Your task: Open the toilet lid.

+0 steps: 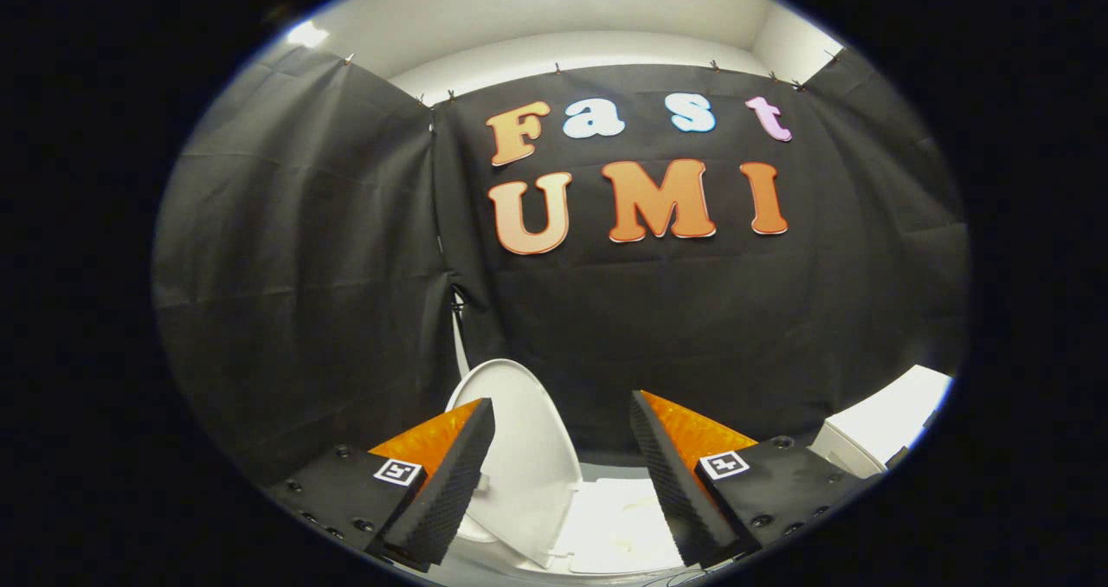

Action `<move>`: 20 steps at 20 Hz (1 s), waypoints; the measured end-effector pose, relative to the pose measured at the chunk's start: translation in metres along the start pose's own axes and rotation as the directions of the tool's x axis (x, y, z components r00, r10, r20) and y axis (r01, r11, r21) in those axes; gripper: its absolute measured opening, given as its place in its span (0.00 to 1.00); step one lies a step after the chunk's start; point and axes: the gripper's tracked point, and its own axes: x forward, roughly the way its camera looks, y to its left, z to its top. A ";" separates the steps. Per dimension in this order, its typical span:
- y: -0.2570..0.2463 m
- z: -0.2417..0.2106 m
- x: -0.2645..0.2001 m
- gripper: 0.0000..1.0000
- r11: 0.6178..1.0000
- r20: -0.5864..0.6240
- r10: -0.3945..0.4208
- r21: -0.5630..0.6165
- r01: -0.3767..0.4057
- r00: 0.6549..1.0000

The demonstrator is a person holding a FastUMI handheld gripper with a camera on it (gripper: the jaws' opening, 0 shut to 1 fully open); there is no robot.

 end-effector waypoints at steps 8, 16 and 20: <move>-0.097 0.012 -0.016 1.00 0.991 0.007 -0.132 0.007 0.132 0.991; -0.178 0.025 -0.031 1.00 0.977 0.011 -0.214 -0.008 0.214 0.977; -0.206 0.026 -0.036 1.00 0.971 0.007 -0.239 -0.006 0.239 0.971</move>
